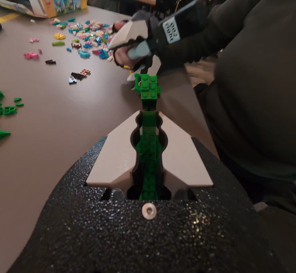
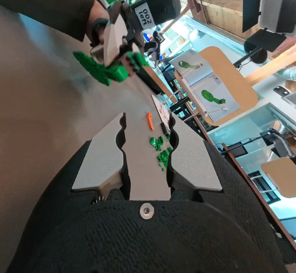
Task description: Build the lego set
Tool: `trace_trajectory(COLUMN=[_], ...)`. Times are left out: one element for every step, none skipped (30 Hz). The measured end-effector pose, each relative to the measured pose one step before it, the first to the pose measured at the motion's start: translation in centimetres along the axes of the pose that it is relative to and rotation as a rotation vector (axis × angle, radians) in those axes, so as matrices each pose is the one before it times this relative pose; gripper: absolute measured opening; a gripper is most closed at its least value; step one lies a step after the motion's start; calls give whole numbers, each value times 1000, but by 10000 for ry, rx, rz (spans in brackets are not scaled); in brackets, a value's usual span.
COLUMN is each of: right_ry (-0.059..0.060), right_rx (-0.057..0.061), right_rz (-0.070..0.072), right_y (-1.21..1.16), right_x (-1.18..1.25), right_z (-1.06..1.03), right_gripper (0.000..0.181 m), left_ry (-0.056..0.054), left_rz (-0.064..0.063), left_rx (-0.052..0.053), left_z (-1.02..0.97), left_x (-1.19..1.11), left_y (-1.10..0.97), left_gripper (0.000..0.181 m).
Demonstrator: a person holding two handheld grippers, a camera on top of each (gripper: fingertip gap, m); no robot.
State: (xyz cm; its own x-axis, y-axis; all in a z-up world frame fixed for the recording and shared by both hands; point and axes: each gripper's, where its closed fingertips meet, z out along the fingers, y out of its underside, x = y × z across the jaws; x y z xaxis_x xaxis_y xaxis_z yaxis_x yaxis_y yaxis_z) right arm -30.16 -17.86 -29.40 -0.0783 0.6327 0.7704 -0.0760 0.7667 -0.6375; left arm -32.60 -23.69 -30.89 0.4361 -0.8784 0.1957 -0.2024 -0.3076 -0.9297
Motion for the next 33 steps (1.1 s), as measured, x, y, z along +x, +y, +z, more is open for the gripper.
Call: trace_trajectory(right_ry=[-20, -47, -15, 9, -7, -29, -9, 42, 94, 128, 144, 142, 173, 183, 161, 139, 127, 90, 35, 6, 20, 61, 86, 104, 123, 133, 118, 100, 105, 95, 72, 58, 52], right_rx=[-38, -60, -4, 65, 87, 47, 5, -9, 0, 9, -10, -32, -35, -48, -84, -89, -71, -72, -67, -49, -42, -55, -55, -43, -35, -9, 26, 30, 6, -2, 7, 3, -18], right_rz=[-92, -156, -100, 10, 72, 51, -26, -66, -42, 8, 59, 108, 120, 101, 89, 95, 133, 204, 280, 323, 305, 233, 156, 102, 71, 59, 60, 56, 40, 15, -4, -13, -13], right_y=[147, 86, -33, -109, -124, -62, -21, 10, 9, -8, 12, 51, 86, 124, 210, 244, 226, 184, 176, 139, 129, 155, 167, 159, 148, 74, 18, 18, 55, 72, 62, 58, 98], right_x=[-223, -171, -95, -60, -101, -137, -95, -11, 91, 176, 258, 279, 353, 384, 367, 330, 337, 308, 243, 203, 239, 279, 300, 303, 326, 343, 320, 293, 281, 240, 205, 148, 125], right_z=[-44, 25, 22, 12, 4, -2, -16, -26, -36, -36, -24, -21, -26, -24, -17, -9, -11, -2, -2, -6, -11, -3, -15, -29, -32, -71, -85, -90, -79, -59, -34, -31, 2], right_gripper=[52, 52, 51, 50, 48, 46, 44, 43, 42, 41, 41, 41, 41, 41, 41, 41, 40, 40, 40, 40, 40, 39, 39, 39, 39, 38, 38, 38, 38, 37, 37, 37, 36], left_ry=[140, 266, 323, 269, 166, 83, 0, -145, -304, -495, -704, -819, -863, -830, -701, -440, -355, -403, -395, -246, -145, -61, -63, -90, -4, 113, 19, -107, -169, -331, -361, -454, -563], left_rz=[56, 72, 59, 88, 95, 63, 11, -13, -14, -21, -41, -58, 15, 23, -174, -221, -144, -42, 126, 221, 212, 210, 179, 133, 113, 82, 80, 81, -9, -180, -253, -236, -201], left_rx=[309, 319, 325, 318, 260, 180, 67, -50, -138, -190, -281, -470, -553, -486, -455, -487, -505, -602, -700, -664, -544, -381, -213, -40, 131, 140, 220, 478, 660, 803, 945, 1092, 1214], left_z=[-462, -365, -275, -190, -130, -69, -27, -6, 20, 37, 63, 115, 189, 256, 312, 382, 464, 535, 593, 626, 644, 617, 577, 510, 377, 157, -150, -507, -877, -1187, -1347, -1433, -1400], left_x=[365, 561, 624, 514, 312, 160, -9, -279, -546, -852, -1178, -1324, -1343, -1270, -1166, -829, -701, -697, -561, -232, -43, 86, 65, 9, 151, 301, 81, -208, -489, -949, -1196, -1469, -1722], left_y=[-424, -473, -520, -518, -437, -289, -95, 112, 244, 296, 392, 585, 638, 484, 418, 473, 543, 659, 761, 672, 440, 163, -74, -300, -497, -437, -485, -758, -948, -1147, -1372, -1638, -1807], left_gripper=[15, 15, 15, 15, 15, 15, 15, 15, 15, 15, 15, 15, 14, 15, 15, 15, 15, 15, 15, 15, 15, 15, 15, 15, 18, 30, 41, 53, 64, 76, 87, 92, 94])
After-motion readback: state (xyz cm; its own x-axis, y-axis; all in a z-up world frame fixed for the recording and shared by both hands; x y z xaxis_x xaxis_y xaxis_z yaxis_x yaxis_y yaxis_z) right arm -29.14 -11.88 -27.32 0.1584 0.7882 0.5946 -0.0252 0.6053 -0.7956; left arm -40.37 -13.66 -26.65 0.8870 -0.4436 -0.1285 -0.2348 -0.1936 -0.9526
